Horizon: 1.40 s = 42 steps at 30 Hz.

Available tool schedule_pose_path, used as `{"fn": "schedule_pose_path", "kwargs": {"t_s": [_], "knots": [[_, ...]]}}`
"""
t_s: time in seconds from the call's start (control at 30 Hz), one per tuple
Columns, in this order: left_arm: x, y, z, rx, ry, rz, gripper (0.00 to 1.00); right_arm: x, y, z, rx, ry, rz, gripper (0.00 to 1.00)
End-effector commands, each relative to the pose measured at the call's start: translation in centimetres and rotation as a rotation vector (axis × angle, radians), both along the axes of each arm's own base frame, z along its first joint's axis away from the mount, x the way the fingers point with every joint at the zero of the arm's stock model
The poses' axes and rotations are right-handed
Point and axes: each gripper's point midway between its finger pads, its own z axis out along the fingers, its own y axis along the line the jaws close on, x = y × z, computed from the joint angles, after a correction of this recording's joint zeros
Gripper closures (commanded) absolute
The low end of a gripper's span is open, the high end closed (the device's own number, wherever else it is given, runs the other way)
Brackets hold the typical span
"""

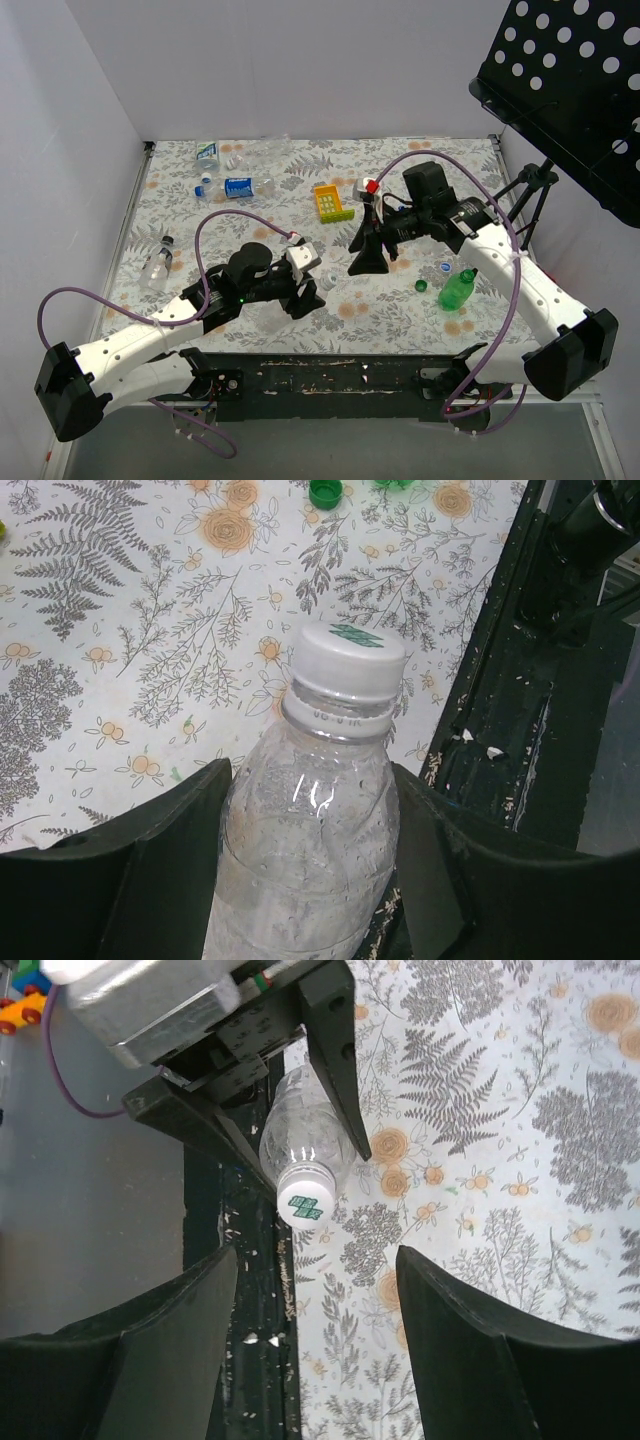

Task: Unscrew the bottle caps
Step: Unscrew the bottle cap from the plastic bottle.

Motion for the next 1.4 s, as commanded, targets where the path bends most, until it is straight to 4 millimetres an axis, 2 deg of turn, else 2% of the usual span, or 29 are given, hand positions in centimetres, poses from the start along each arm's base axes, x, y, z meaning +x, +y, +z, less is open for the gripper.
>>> {"fn": "schedule_pose_path", "kwargs": {"t_s": [0.0,0.23,0.57,0.73,0.93,1.13,1.17,1.33,1.37], "knots": [[0.5,-0.3,1.5,-0.043,-0.039,0.018,1.00,1.0,0.4,0.6,0.008,0.129,-0.140,0.28],[1.1,-0.9,1.3,-0.038,-0.033,0.025,1.00,1.2,1.2,-0.7,-0.017,0.318,-0.205,0.29],[2.0,-1.4,1.4,-0.043,-0.021,0.061,1.00,0.3,2.3,-4.6,-0.119,0.364,-0.208,0.31],[2.2,-1.6,1.3,-0.043,-0.017,0.066,1.00,0.5,3.0,-5.0,-0.138,0.359,-0.200,0.33],[2.2,-1.6,1.1,-0.040,-0.012,0.070,1.00,0.5,3.4,-5.0,-0.144,0.350,-0.187,0.42],[2.2,-1.5,0.7,-0.034,-0.003,0.072,1.00,0.3,3.8,-5.3,-0.151,0.338,-0.174,0.43],[2.2,-1.6,0.6,-0.034,-0.002,0.072,1.00,0.3,3.8,-5.2,-0.149,0.334,-0.172,0.45],[2.2,-1.6,0.8,-0.037,-0.006,0.073,1.00,0.1,4.0,-5.3,-0.154,0.321,-0.150,0.67],[2.2,-1.5,0.8,-0.036,-0.008,0.074,1.00,0.1,3.9,-5.5,-0.157,0.317,-0.148,0.69]]}}
